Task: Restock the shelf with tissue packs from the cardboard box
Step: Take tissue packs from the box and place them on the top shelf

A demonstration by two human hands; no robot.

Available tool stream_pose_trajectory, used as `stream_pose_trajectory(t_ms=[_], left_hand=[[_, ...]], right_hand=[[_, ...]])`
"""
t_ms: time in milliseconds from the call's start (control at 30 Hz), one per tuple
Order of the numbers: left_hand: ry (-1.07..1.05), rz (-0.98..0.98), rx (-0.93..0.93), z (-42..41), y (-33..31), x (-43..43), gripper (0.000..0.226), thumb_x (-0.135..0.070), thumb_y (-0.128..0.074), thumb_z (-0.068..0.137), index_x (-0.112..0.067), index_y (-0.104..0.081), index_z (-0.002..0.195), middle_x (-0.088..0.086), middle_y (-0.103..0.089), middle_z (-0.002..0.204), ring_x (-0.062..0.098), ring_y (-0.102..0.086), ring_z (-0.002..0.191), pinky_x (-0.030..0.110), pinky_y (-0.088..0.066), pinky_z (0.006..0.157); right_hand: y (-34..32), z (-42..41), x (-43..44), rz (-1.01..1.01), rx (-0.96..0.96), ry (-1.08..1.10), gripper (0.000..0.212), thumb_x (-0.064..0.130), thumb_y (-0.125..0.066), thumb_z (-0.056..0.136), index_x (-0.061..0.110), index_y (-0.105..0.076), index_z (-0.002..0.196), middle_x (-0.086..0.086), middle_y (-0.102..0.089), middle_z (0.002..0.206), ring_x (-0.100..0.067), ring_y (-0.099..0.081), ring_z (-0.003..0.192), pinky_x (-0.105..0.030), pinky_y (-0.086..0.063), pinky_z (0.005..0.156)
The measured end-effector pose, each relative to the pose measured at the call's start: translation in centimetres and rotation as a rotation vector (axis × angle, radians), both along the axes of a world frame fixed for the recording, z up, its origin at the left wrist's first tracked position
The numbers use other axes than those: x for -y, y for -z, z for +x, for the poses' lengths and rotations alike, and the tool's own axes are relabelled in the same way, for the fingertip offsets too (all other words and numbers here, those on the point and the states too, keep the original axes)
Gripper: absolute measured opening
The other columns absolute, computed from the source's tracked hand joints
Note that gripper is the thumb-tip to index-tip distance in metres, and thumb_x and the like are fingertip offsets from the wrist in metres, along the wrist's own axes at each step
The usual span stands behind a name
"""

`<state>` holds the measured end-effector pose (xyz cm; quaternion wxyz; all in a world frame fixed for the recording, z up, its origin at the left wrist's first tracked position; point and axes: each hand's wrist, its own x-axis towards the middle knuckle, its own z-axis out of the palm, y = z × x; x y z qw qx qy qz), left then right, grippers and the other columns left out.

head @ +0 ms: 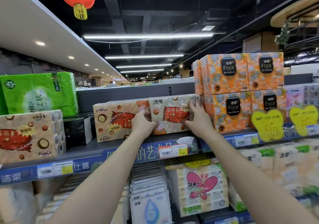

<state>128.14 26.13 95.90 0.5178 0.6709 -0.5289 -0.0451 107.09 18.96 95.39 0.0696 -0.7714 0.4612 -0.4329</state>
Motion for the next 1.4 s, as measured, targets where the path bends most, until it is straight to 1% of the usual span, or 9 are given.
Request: stream_pose_trajectory(t_ms=[167,433,633,800,867,967,1167,1267,1400], left_hand=[[-0.043,-0.019,0.060,0.0,0.1,0.1,0.043,-0.024,-0.087,0.081,-0.025,-0.062,0.116,-0.003,-0.069,0.115,0.017,-0.064,0.100,0.031,-0.051,0.082],[-0.062,0.054,0.156,-0.2,0.0,0.1,0.050,-0.031,-0.086,0.078,-0.030,-0.049,0.111,-0.002,-0.068,0.111,0.023,-0.066,0.100,0.043,-0.059,0.086],[-0.061,0.077,0.161,-0.7,-0.1,0.4,0.058,-0.031,-0.091,0.074,-0.026,-0.046,0.112,0.002,-0.067,0.114,0.027,-0.067,0.100,0.046,-0.059,0.088],[-0.129,0.079,0.195,-1.1,-0.6,1.1,0.051,-0.027,-0.089,0.077,-0.022,-0.049,0.108,0.006,-0.067,0.112,0.027,-0.065,0.096,0.038,-0.053,0.076],[-0.170,0.095,0.239,-1.3,-0.6,1.3,0.051,-0.029,-0.088,0.079,-0.023,-0.047,0.109,0.007,-0.068,0.110,0.030,-0.067,0.099,0.041,-0.057,0.079],[-0.199,0.099,0.272,-1.5,-0.5,1.5,0.052,-0.030,-0.088,0.078,-0.022,-0.046,0.110,0.008,-0.068,0.111,0.033,-0.068,0.102,0.046,-0.059,0.082],[-0.205,0.079,0.259,-1.6,-0.1,1.9,0.051,-0.027,-0.086,0.080,-0.023,-0.045,0.110,0.009,-0.067,0.111,0.033,-0.067,0.101,0.043,-0.058,0.078],[-0.209,0.074,0.269,-1.7,0.0,2.1,0.051,-0.024,-0.086,0.081,-0.022,-0.045,0.111,0.010,-0.067,0.111,0.034,-0.067,0.102,0.042,-0.058,0.077],[-0.215,0.061,0.310,-2.0,0.0,2.4,0.052,-0.018,-0.085,0.082,-0.019,-0.045,0.115,0.011,-0.068,0.113,0.034,-0.069,0.102,0.041,-0.059,0.076]], right_hand=[[0.2,-0.5,-0.2,-0.034,0.202,-0.033,0.076,0.017,-0.070,0.091,0.018,-0.035,0.159,-0.004,-0.026,0.168,-0.023,-0.024,0.154,-0.040,-0.023,0.124],[0.1,0.0,0.0,0.029,0.081,0.004,0.076,0.014,-0.064,0.093,0.024,-0.030,0.161,-0.001,-0.018,0.170,-0.030,-0.023,0.149,-0.040,-0.024,0.121],[-0.2,-0.3,0.2,0.124,0.163,-0.135,0.076,0.011,-0.068,0.094,0.026,-0.034,0.160,0.002,-0.023,0.169,-0.024,-0.029,0.152,-0.038,-0.035,0.118],[-0.2,-0.4,0.4,0.158,0.222,-0.168,0.070,0.009,-0.066,0.095,0.024,-0.039,0.158,-0.002,-0.036,0.164,-0.024,-0.037,0.148,-0.029,-0.039,0.107],[0.0,-0.4,0.5,0.165,0.244,-0.160,0.069,0.008,-0.065,0.094,0.025,-0.042,0.156,-0.003,-0.041,0.161,-0.024,-0.045,0.140,-0.024,-0.042,0.095],[0.3,-0.5,0.4,0.122,0.282,-0.090,0.067,0.007,-0.064,0.091,0.023,-0.047,0.153,-0.004,-0.055,0.148,-0.016,-0.056,0.107,-0.023,-0.046,0.080],[0.4,0.4,0.6,0.124,0.210,-0.031,0.069,0.006,-0.060,0.086,0.023,-0.049,0.152,-0.006,-0.055,0.150,-0.034,-0.056,0.127,-0.047,-0.047,0.108],[0.2,0.5,0.6,0.134,0.214,-0.062,0.068,0.000,-0.058,0.087,0.024,-0.050,0.150,-0.005,-0.053,0.151,-0.030,-0.061,0.119,-0.036,-0.053,0.092],[0.3,0.5,1.4,0.178,0.280,-0.136,0.069,0.001,-0.060,0.085,0.032,-0.054,0.146,-0.006,-0.052,0.152,-0.019,-0.055,0.101,-0.029,-0.046,0.075]])
